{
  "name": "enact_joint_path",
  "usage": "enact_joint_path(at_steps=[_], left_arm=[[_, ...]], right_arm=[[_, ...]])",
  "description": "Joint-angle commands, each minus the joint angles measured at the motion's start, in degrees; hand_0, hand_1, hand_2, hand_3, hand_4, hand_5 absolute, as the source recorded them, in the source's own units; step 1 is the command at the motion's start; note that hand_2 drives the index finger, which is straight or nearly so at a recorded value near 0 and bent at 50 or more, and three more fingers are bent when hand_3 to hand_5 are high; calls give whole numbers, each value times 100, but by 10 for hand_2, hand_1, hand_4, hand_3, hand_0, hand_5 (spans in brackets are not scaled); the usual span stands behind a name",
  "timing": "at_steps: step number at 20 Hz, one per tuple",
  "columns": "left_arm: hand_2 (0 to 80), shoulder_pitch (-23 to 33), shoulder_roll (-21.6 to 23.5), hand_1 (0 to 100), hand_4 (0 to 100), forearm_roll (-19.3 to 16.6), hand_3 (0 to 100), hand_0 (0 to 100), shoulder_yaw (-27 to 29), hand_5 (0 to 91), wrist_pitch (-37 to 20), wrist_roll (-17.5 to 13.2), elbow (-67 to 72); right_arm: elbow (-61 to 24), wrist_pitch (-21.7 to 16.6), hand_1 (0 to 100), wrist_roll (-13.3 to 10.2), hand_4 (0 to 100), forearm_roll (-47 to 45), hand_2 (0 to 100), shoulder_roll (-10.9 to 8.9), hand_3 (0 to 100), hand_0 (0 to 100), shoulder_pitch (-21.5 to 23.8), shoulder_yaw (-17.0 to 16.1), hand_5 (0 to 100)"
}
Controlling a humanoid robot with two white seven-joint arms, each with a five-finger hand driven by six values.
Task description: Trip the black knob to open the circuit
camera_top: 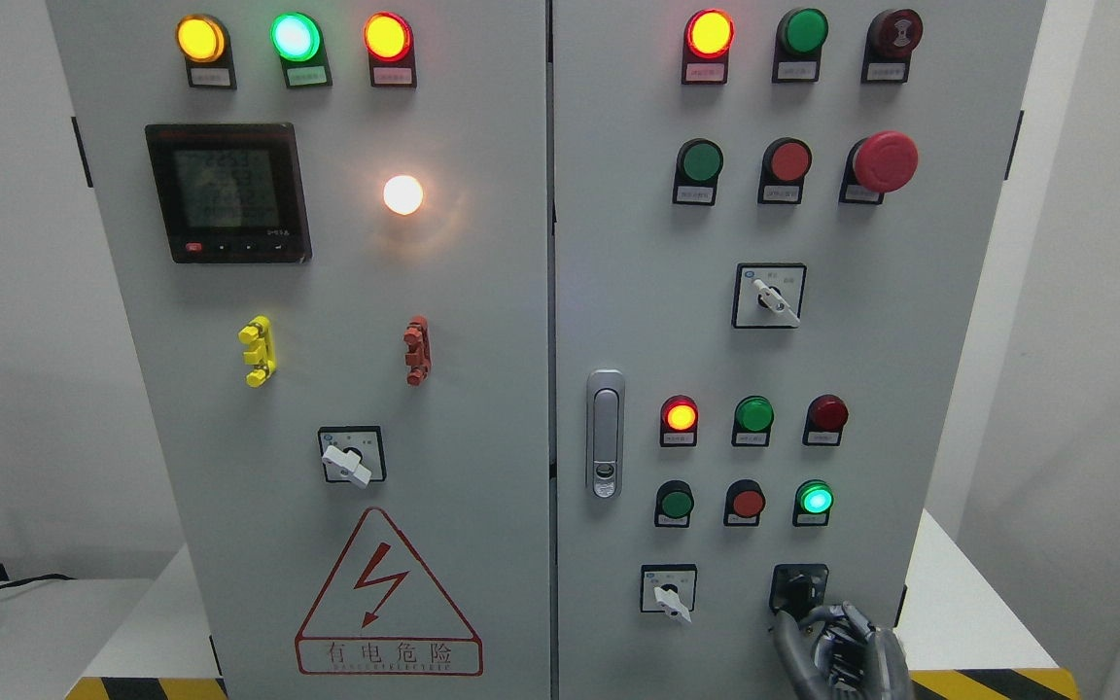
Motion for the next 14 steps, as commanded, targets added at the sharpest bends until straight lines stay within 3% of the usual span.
enact_joint_path(at_steps=[1, 14], left_arm=[[0, 0, 5, 389, 0, 27, 0, 120, 0, 0, 0, 2, 0], [0, 0, -3, 389, 0, 27, 0, 120, 0, 0, 0, 2, 0]], right_arm=[[24, -12, 631, -4, 1000, 5, 558, -2, 964, 401, 0, 114, 1000], [25, -12, 626, -13, 1000, 31, 532, -2, 949, 405, 9, 53, 1000]])
